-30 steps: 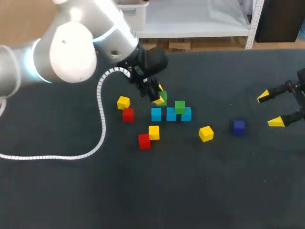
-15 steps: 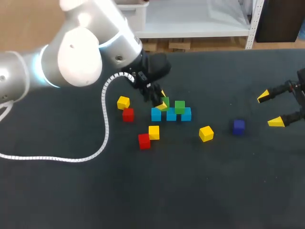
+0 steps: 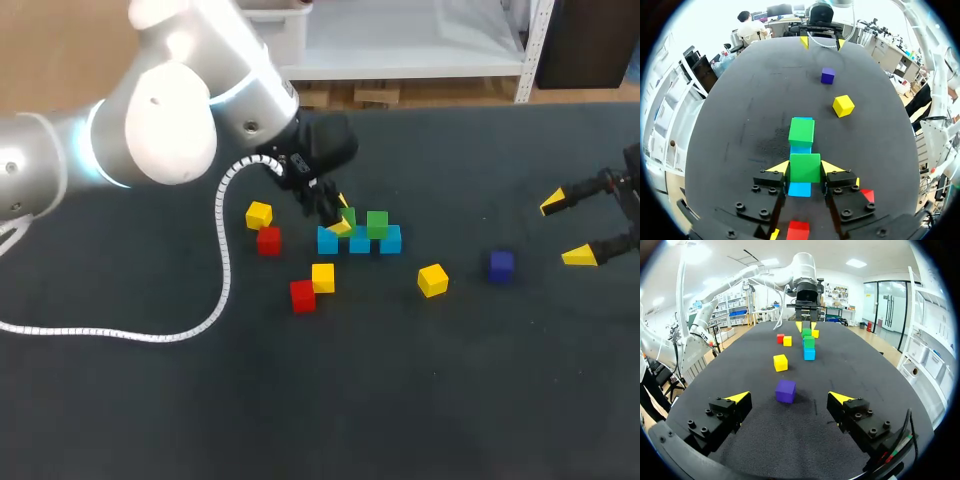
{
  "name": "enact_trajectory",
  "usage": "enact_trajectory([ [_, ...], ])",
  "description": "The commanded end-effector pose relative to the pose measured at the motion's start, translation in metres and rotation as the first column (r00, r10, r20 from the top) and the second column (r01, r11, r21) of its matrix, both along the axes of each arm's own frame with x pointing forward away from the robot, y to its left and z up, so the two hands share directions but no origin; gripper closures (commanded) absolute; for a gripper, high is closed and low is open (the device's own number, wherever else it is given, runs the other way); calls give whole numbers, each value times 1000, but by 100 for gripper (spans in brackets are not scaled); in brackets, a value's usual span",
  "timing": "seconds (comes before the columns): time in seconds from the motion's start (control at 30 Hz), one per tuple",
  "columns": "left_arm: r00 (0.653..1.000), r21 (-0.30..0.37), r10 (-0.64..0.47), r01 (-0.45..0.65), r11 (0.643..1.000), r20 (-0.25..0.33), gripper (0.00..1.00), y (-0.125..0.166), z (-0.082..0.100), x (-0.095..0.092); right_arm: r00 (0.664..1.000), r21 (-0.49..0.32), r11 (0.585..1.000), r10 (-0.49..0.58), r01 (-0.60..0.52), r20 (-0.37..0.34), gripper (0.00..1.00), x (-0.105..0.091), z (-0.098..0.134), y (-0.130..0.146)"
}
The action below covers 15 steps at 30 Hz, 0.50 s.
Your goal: Place the blue cubes, place green cubes on the blue cubes, place the yellow cubes on the green cubes, then place the red cubes on the yellow cubes, and place purple cube on the red cubes.
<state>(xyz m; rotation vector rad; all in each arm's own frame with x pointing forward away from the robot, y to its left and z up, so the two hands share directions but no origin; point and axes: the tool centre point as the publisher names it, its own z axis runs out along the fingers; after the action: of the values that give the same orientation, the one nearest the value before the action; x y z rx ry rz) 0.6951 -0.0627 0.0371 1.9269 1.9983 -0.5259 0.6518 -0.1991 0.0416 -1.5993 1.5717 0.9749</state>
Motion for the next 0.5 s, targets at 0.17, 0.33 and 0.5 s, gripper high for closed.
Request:
enact_trajectory([
  [0.17,1000,13,-9,9,1000,-3,100,-2,-3,2,1000,1,1000,0,0,1,0,0,0,0],
  [0.33,1000,14,-10,10,1000,-4,100,-2,-5,2,1000,1,1000,0,0,1,0,0,0,0],
  [0.5,1000,25,-15,15,1000,-1,100,-3,-6,2,1000,1,1000,0,0,1,0,0,0,0],
])
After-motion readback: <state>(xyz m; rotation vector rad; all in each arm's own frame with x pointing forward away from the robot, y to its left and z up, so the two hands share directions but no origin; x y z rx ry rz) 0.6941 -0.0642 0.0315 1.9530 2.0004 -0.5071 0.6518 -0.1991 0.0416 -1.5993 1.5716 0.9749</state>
